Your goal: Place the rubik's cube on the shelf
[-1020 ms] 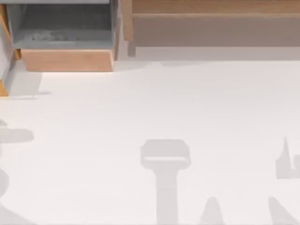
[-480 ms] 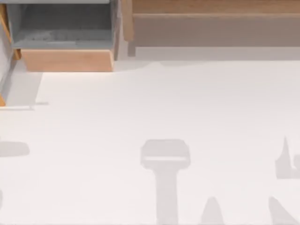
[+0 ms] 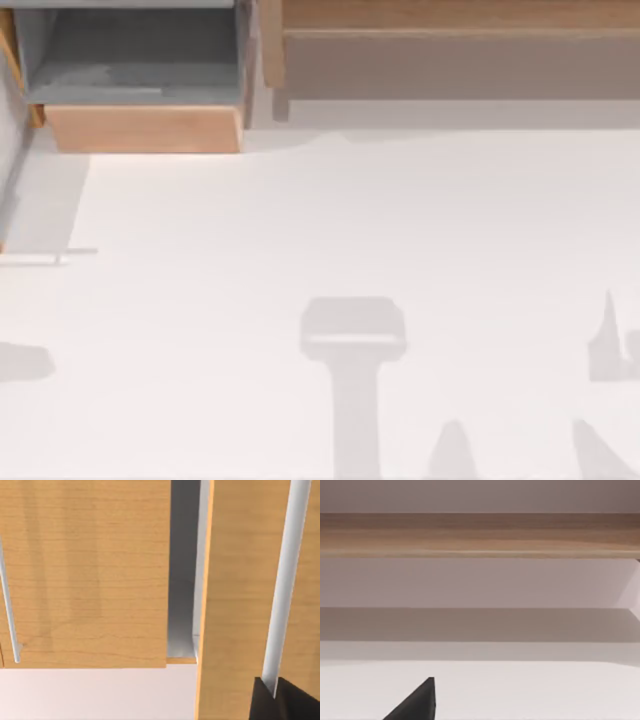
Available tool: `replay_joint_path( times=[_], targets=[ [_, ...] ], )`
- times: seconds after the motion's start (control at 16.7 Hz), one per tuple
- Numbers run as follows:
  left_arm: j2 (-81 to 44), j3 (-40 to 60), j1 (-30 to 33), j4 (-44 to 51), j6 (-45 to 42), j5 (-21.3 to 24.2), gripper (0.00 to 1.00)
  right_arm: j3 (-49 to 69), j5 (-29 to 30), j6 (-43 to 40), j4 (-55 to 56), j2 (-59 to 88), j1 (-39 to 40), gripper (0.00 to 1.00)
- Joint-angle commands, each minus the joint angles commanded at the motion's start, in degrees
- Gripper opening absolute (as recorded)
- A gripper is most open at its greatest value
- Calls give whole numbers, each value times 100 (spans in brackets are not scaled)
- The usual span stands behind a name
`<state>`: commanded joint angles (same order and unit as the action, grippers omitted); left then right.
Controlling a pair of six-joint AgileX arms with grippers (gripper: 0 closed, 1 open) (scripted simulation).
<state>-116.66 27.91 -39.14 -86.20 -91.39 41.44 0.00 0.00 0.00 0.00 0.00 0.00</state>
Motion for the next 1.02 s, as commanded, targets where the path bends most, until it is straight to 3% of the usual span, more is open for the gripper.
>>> replay_joint_path(
  times=[0.06, 0.84, 1.02],
  targets=[
    [0, 0, 0, 0, 0, 0, 0, 0, 0, 0, 0, 0, 0, 100],
    [0, 0, 0, 0, 0, 0, 98, 0, 0, 0, 0, 0, 0, 100],
    [0, 0, 0, 0, 0, 0, 100, 0, 0, 0, 0, 0, 0, 100]
  ],
)
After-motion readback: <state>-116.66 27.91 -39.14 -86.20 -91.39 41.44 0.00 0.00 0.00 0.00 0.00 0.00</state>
